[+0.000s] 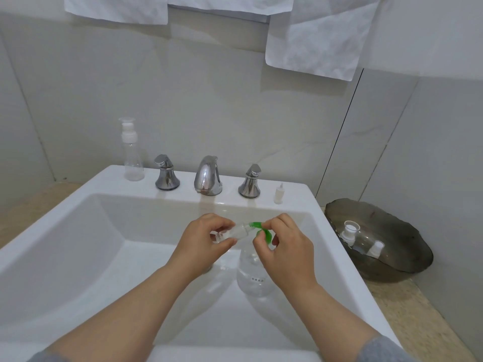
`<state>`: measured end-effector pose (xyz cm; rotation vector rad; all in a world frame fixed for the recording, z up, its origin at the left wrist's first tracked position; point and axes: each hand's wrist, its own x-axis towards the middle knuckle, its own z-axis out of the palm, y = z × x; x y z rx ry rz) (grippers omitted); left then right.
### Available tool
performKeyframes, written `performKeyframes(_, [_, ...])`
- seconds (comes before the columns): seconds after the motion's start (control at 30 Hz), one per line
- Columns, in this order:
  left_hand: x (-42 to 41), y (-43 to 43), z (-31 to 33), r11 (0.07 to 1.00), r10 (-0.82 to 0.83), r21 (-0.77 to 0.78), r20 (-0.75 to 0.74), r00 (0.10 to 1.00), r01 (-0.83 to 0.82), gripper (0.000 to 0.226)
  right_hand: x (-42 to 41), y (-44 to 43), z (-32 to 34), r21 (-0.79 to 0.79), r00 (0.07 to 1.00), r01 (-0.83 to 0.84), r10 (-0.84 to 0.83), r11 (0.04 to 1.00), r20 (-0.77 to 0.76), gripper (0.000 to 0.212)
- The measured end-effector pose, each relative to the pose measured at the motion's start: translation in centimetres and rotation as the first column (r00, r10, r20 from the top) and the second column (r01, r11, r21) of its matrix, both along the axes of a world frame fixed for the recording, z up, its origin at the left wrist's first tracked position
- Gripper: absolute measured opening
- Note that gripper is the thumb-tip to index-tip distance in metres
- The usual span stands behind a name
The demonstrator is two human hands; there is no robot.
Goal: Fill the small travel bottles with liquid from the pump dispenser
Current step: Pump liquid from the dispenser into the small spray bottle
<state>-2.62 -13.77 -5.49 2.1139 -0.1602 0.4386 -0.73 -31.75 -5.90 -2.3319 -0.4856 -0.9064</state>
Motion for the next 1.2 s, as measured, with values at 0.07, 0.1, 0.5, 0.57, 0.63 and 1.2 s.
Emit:
performKeyframes(0.07, [0.0,0.0,0.0,1.0,0.009,-0.012,0.003,1.0,-0.009,0.025,0.0,-0.1,-0.1,-0.021,1.0,-0.018,0.018,1.0,0.003,0.012])
performKeyframes(0.1, [0.1,-0.1,0.1,1.0,0.014,-0.027,0.005,1.0,-0.014,0.025,-0.1,-0.2,-0.1,-0.033,1.0,-0.026,0.026,0.999,0.007,0.012])
performKeyframes(0.5, [0.5,0.0,0.5,0.998,0.017,-0.066,0.051,0.999,-0.014,0.027,0.5,-0.4,0.3,0.041,0.999,-0.054,0.054,0.998,-0.004,0.011])
performKeyframes(0.57, [0.6,0.0,0.5,0.998,0.016,-0.063,0.059,0.998,-0.012,0.028,0.5,-0.3,0.4,0.086,0.998,-0.048,0.05,0.995,-0.022,0.008])
performKeyframes(0.63, [0.6,0.0,0.5,0.998,0.016,-0.064,0.059,0.998,-0.012,0.028,0.5,0.0,0.5,0.144,0.998,-0.037,0.044,0.989,-0.044,0.008])
performKeyframes(1.2, [0.1,-0.2,0.2,0.999,0.022,-0.035,0.011,1.0,-0.022,0.026,0.9,0.0,0.0,0.044,0.999,0.045,-0.045,0.998,-0.003,0.023])
